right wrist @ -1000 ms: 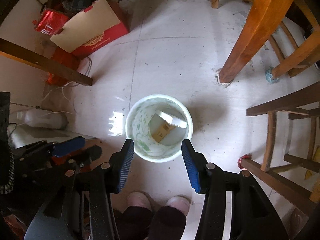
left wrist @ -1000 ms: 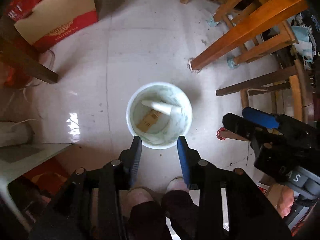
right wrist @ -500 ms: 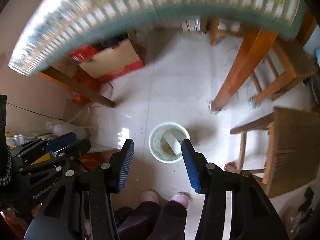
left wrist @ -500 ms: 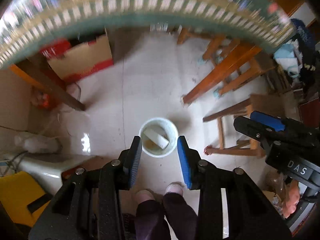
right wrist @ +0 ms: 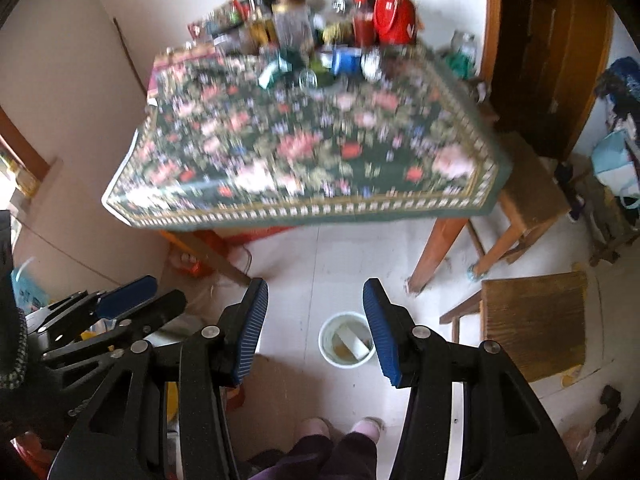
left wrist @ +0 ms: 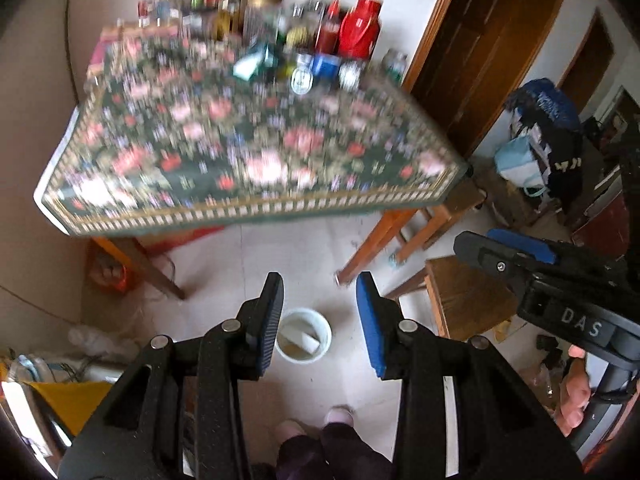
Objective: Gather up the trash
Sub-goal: 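Move both open grippers back up to the table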
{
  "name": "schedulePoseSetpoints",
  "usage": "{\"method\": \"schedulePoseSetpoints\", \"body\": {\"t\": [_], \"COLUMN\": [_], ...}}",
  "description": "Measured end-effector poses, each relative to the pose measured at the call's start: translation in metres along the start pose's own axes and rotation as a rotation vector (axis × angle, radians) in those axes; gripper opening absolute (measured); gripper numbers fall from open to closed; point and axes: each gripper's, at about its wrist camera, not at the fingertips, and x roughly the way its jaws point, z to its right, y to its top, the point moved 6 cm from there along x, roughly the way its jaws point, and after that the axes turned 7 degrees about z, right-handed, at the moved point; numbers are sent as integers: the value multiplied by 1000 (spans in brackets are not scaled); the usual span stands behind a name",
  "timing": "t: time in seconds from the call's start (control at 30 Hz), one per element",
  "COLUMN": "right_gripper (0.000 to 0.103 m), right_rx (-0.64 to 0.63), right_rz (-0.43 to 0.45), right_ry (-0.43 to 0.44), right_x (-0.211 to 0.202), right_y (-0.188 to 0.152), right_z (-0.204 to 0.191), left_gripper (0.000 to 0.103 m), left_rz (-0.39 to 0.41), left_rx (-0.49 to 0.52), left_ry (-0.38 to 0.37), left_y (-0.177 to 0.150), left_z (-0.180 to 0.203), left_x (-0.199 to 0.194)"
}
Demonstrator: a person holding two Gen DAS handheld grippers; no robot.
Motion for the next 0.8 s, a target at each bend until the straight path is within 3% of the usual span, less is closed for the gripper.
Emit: {"method": "schedulePoseSetpoints", "body": {"t": [0.33, 0.4, 0.5, 0.63, 0.8], "right_gripper": [46, 46, 47, 65, 66], "right_rx": [13, 11, 18, 35, 40], "right_rz": [182, 218, 255, 301, 321], "right_ry": [-43, -52, -61, -69, -56], "right_x": [-85, -95, -104, -109, -97], "right_y": [37, 45, 58, 78, 110], "right_z": [-21, -21, -16, -1, 21], "left_gripper": [43, 56, 65, 67, 67], "left_rz": [130, 154, 189, 216, 257], "left_rx": [84, 81, 78, 67, 22], "left_ry": [-20, -18, -2, 10, 34], "left_y": [43, 52, 65, 89, 130], "left_z": [8, 8, 7, 4, 1], "left_x": [-73, -83, -90, -86, -63]}}
